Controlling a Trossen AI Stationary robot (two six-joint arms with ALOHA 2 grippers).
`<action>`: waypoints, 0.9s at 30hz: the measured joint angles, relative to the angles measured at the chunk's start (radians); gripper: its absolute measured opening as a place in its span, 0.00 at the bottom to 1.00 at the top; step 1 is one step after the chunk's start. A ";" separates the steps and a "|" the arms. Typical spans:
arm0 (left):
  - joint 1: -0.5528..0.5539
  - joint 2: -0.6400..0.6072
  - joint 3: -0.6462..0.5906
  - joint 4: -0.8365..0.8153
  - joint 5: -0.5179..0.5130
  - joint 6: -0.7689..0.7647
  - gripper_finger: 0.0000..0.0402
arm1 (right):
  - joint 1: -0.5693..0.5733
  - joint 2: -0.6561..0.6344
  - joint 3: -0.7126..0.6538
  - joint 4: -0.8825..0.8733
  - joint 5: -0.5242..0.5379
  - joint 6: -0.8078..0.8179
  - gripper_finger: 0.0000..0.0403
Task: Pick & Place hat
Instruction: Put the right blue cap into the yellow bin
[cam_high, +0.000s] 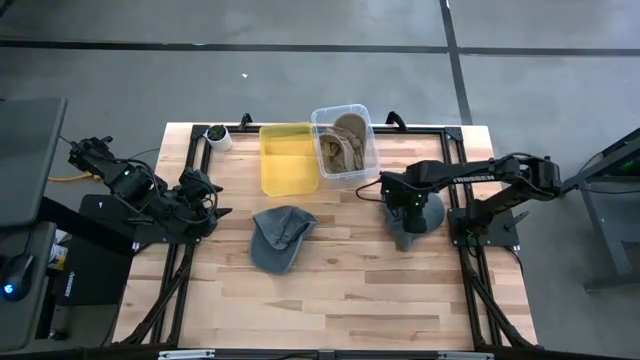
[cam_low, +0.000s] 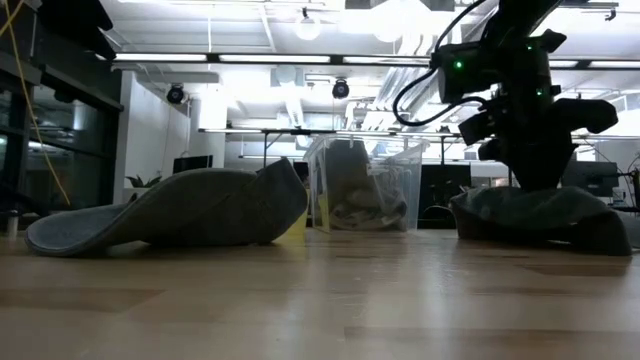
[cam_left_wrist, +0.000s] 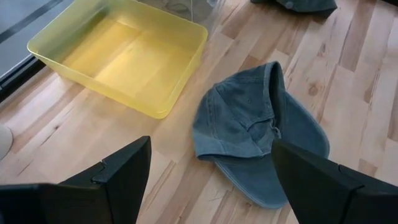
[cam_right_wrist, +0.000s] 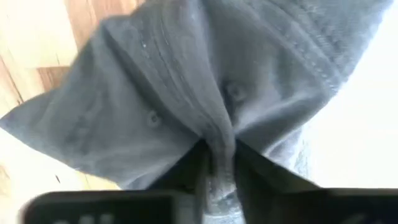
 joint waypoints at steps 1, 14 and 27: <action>0.000 0.000 0.000 0.000 0.002 0.000 0.77 | 0.000 0.000 0.000 0.004 0.000 0.005 0.10; 0.000 0.000 0.000 0.001 0.007 -0.024 0.77 | 0.030 0.000 0.006 0.009 -0.079 0.201 0.01; 0.000 0.000 0.000 0.059 0.014 -0.027 0.77 | 0.119 0.000 0.236 -0.116 -0.040 0.226 0.00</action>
